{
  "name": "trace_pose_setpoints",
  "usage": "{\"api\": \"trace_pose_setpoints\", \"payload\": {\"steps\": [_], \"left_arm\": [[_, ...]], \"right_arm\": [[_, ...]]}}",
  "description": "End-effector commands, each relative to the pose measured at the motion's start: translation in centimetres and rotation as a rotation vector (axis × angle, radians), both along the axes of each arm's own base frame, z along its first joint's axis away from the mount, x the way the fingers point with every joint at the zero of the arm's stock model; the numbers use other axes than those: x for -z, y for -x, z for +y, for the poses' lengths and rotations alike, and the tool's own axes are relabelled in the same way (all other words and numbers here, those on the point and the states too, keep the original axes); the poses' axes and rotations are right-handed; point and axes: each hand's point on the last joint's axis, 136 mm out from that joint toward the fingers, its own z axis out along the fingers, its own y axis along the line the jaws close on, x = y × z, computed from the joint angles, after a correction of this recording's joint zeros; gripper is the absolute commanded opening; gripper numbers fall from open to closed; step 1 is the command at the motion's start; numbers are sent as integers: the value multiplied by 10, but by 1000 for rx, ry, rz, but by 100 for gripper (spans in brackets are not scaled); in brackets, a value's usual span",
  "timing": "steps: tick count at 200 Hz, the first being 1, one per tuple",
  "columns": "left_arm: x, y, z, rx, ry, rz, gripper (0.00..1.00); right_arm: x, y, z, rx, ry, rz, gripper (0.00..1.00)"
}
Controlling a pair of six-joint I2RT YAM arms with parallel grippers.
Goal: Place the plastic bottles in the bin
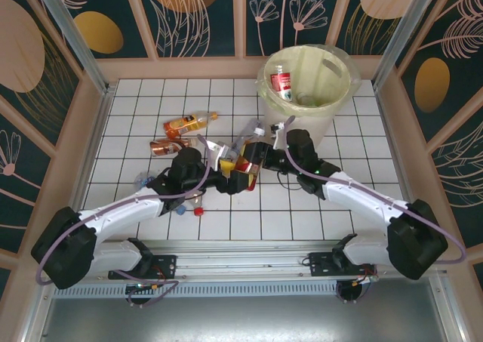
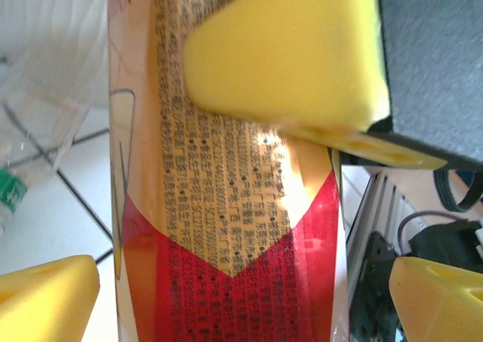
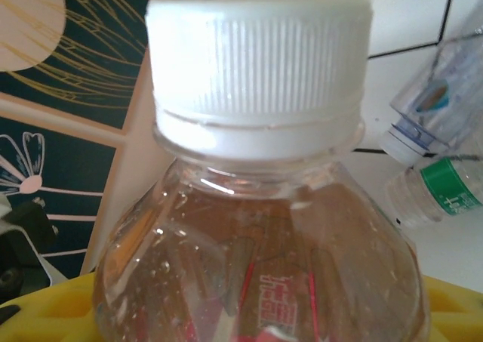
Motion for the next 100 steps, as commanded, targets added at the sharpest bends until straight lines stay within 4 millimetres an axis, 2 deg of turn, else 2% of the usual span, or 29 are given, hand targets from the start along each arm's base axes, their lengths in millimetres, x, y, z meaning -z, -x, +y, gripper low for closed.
{"api": "trace_pose_setpoints", "payload": {"steps": [1,60,85,100], "left_arm": [[-56,0,-2,-5,150,-150,99],[-119,3,1,-4,244,-331,99],[-139,3,1,3,252,-375,98],[-144,6,-1,28,224,-392,99]], "right_arm": [[-56,5,-1,-42,-20,-181,62],[-131,12,-17,-42,39,-459,63],[-165,0,-33,41,109,-580,63],[-181,-10,-43,99,160,-625,63]]}}
